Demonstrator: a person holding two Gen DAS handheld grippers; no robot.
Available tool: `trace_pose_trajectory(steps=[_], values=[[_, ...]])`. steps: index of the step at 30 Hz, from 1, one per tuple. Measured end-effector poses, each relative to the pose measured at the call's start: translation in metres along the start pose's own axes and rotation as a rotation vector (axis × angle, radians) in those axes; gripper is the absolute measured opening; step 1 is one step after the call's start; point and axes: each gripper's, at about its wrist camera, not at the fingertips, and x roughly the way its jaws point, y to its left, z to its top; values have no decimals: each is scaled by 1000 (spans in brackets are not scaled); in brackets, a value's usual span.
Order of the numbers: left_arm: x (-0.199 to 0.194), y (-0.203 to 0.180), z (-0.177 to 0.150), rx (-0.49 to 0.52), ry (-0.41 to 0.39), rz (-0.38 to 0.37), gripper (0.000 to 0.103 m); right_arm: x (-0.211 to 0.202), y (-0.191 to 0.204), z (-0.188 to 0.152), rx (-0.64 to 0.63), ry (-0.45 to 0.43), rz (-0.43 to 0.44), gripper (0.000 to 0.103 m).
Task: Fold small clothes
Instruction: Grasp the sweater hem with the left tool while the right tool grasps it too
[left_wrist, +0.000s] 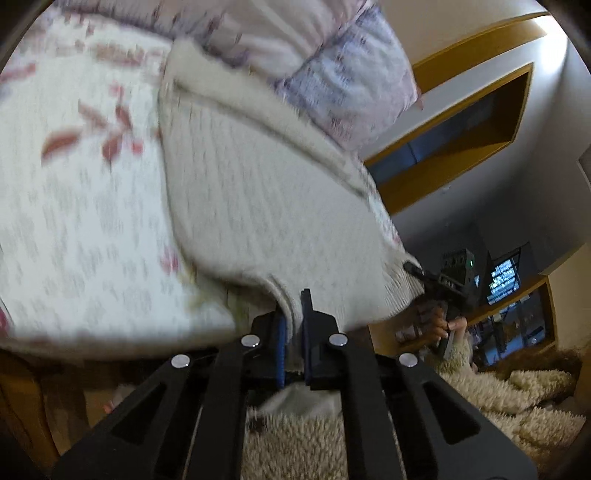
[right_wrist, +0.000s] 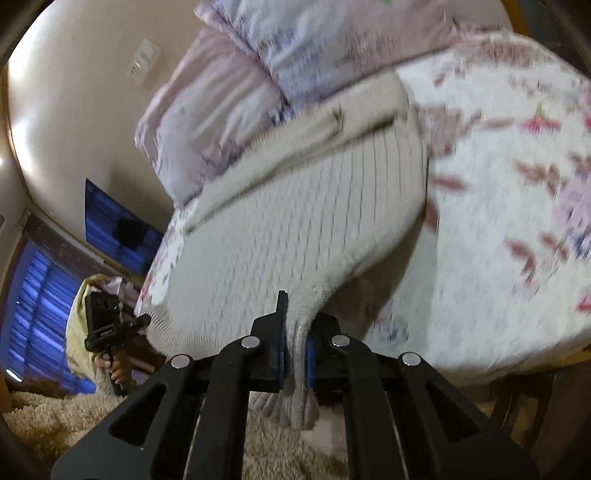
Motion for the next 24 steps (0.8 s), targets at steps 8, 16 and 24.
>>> trace_pose_trajectory(steps=[8,16,24], values=[[-21,8,46,-55,-232,79,6,-14,9,29,-49,-201,-75,8],[-9,7,97,-58,-303,138,6,-7,25,62,-115,-301,-162,8],[-2,-1,140,-16,-340,193,6,8,24,105,-94,-335,-146,8]])
